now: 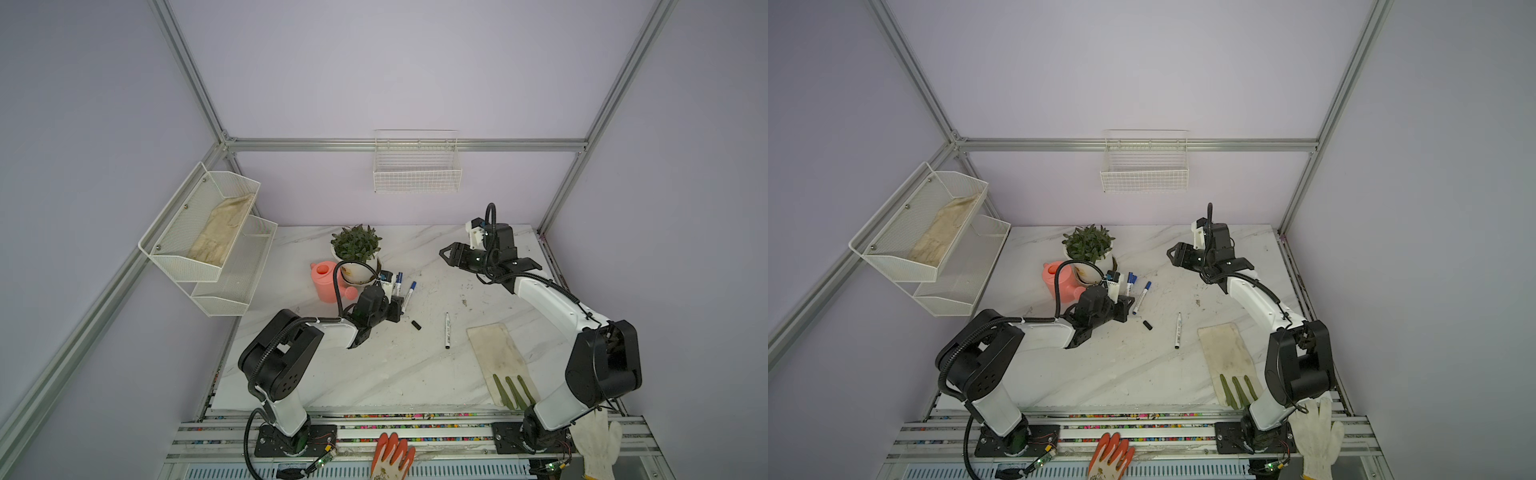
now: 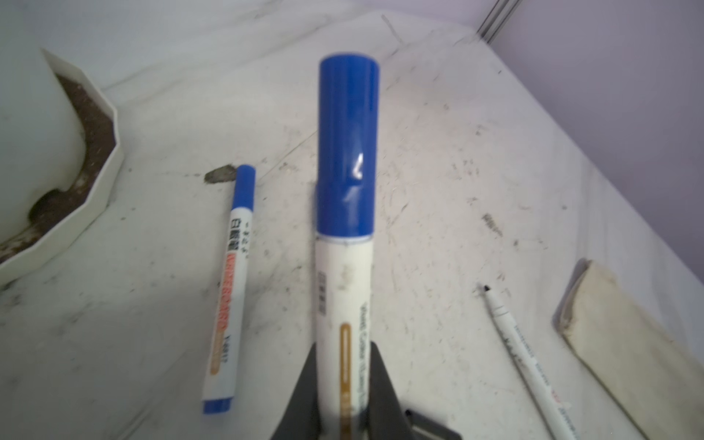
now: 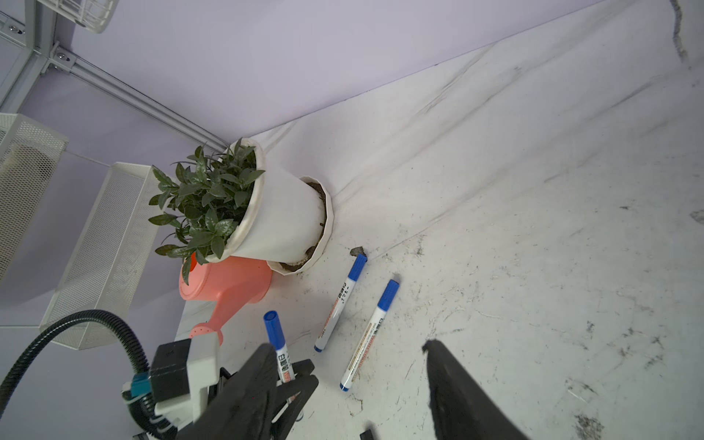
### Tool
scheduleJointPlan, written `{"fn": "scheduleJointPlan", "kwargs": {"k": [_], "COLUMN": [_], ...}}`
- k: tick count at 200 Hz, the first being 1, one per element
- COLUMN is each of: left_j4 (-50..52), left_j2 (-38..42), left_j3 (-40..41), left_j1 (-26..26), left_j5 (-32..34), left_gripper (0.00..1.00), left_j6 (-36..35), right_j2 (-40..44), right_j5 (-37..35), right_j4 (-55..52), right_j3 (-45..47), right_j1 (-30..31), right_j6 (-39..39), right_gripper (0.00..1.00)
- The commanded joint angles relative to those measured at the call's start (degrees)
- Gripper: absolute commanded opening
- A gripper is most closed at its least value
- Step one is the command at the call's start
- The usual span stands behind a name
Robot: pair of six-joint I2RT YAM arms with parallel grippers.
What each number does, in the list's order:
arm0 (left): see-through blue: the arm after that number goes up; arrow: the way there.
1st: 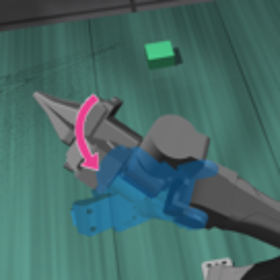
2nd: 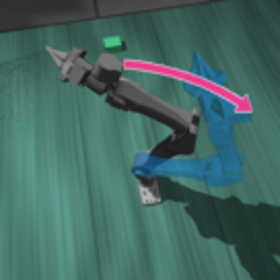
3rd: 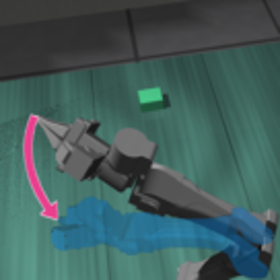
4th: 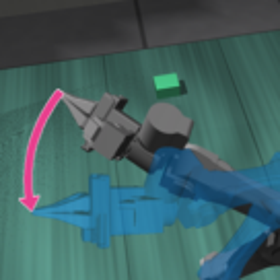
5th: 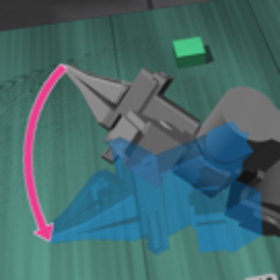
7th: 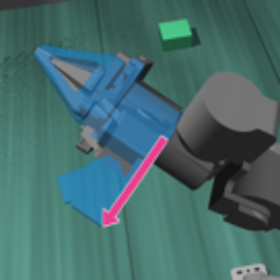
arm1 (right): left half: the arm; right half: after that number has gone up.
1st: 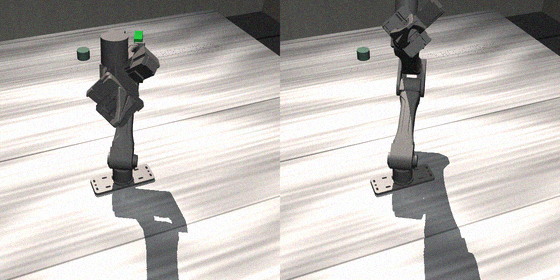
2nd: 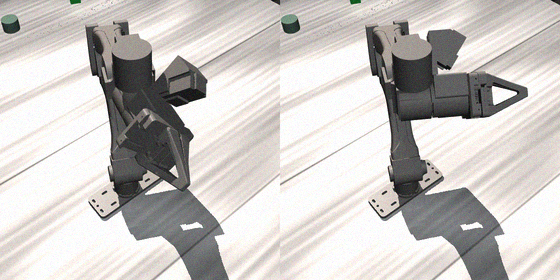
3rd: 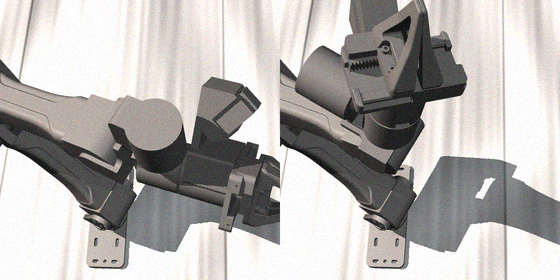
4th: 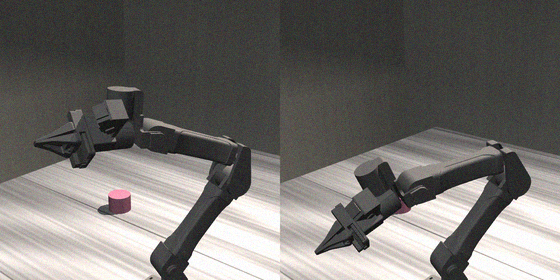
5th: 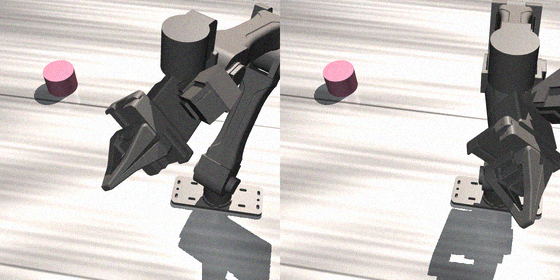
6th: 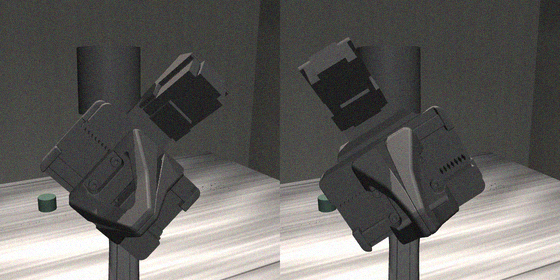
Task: Insert pens into pen caps
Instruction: Place the pen at the center of the table.
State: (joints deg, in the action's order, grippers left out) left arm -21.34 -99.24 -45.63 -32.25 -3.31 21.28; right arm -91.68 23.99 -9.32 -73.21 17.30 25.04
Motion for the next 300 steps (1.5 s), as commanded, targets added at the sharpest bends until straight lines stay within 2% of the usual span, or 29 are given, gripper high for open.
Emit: {"fn": "scheduleJointPlan", "kwargs": {"k": [1,24,60,149,197,253,282,300], "left_j4": [12.8,17.3,21.5,26.0,26.2,23.4,21.4,20.1], "left_j2": [2.9,3.2,2.3,-5.0,-7.7,-2.3,3.4,7.2], "left_j3": [-6.4,-7.7,-9.6,-16.5,-19.0,-18.1,-15.9,-14.2], "left_j1": [1.3,2.5,4.1,6.3,7.6,7.6,7.3,6.6], "left_j5": [-0.1,4.2,6.3,7.0,7.4,3.1,0.8,1.8], "left_gripper": [0.05,0.05,0.07,0.23,0.24,0.32,0.37,0.40], "left_j6": [-3.8,-4.4,-5.6,-10.3,-10.2,-12.2,-12.1,-13.1], "right_j2": [0.2,-0.5,-0.7,0.0,1.2,1.2,1.5,2.5], "right_j5": [-0.7,0.1,0.2,0.2,0.5,-0.8,-1.9,-1.8], "right_j4": [-1.0,-1.0,-1.1,-1.2,-1.5,-4.6,-7.5,-8.0], "right_j3": [1.4,1.7,1.8,3.0,4.3,4.4,6.1,8.8], "right_j1": [0.1,0.1,0.1,0.0,-0.1,-0.1,0.0,0.6], "right_j6": [0.8,1.0,0.9,0.9,0.5,-3.3,-5.2,-5.6], "right_gripper": [0.63,0.61,0.60,0.58,0.57,0.58,0.58,0.59]}}
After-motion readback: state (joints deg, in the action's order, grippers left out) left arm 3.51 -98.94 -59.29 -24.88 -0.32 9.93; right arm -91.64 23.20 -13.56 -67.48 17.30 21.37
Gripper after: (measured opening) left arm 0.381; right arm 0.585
